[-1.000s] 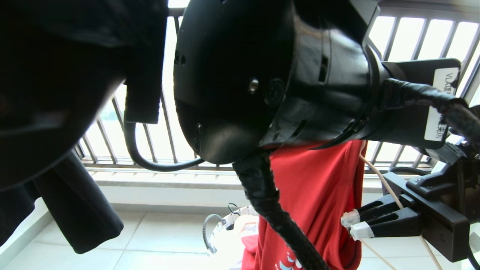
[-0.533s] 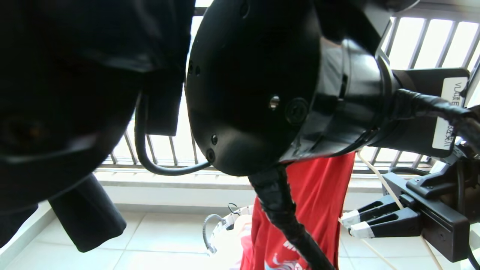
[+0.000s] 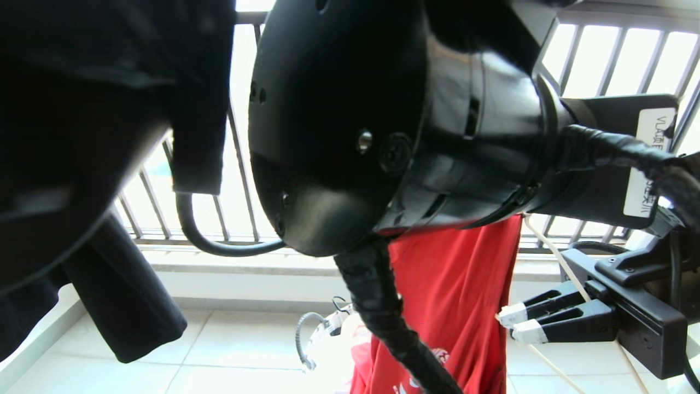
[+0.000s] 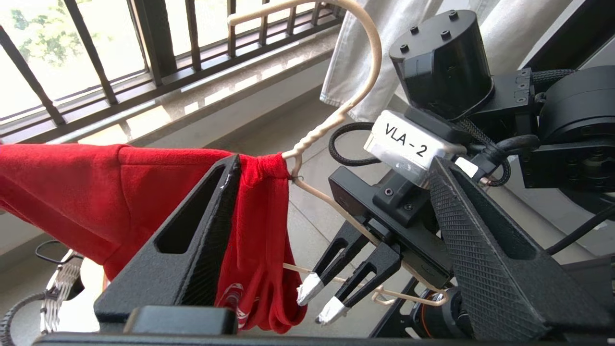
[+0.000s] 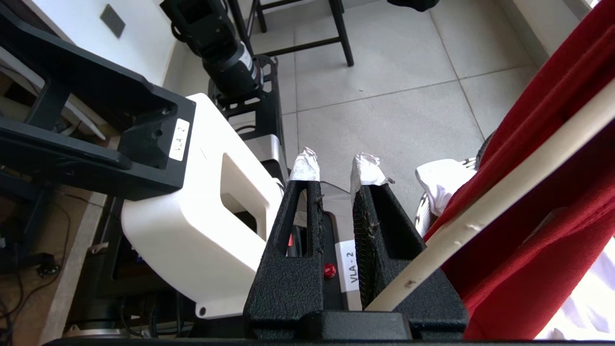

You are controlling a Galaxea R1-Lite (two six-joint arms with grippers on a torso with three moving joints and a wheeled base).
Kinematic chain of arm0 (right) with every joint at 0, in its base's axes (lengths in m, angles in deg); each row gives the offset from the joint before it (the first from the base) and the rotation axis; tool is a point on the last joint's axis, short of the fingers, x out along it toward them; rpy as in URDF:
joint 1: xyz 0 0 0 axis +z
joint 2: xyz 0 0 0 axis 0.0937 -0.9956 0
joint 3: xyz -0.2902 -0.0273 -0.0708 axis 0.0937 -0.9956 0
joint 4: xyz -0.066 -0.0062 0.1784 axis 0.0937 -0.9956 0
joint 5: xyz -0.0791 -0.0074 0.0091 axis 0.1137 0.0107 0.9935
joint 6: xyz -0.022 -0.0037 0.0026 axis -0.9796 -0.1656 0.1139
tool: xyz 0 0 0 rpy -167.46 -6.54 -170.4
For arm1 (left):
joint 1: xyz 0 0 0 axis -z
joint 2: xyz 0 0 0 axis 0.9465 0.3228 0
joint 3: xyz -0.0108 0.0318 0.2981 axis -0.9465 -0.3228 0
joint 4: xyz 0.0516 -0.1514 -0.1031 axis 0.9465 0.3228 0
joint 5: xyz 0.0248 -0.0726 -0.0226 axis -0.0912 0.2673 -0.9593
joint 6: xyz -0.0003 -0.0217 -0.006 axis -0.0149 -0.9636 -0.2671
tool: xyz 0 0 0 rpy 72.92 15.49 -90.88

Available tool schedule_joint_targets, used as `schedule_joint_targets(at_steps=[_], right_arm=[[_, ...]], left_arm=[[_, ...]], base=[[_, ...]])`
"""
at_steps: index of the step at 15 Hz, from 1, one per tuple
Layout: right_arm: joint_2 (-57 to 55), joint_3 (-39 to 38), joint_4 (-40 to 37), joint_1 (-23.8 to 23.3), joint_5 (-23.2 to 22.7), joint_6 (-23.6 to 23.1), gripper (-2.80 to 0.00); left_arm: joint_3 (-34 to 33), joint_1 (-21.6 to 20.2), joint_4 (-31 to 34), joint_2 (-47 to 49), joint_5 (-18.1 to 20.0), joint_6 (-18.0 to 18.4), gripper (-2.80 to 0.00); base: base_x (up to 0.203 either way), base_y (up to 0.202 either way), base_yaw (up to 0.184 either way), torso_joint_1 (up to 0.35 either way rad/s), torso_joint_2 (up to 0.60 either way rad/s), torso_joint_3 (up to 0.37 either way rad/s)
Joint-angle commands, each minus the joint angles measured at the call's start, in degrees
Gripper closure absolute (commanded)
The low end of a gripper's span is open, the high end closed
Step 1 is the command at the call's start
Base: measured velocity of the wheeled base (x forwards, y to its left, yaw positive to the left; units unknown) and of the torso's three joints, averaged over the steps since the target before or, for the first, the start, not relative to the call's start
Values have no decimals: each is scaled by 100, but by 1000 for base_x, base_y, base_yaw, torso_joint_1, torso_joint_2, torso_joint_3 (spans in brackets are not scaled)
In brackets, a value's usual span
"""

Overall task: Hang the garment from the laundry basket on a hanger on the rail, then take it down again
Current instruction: Hang the clothes on the clothes rack

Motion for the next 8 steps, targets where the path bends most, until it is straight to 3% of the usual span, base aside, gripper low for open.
schedule_joint_targets(at_steps=[1,6,8], right_arm=[[39,-4,-12,3,-44,-17,0],[90,-21,-12,3,-54,-17,0],[81,-21,-12,3,-54,-17,0]], left_arm=[[-325,-32,12,-302,-19,-13,-280],[-847,-858,-3,-888,-294,-319,-280],[-1000,-1341,6,-1101,-294,-318,0]], base=[[0,0,0,0,0,0],[0,0,0,0,0,0],[0,0,0,0,0,0]])
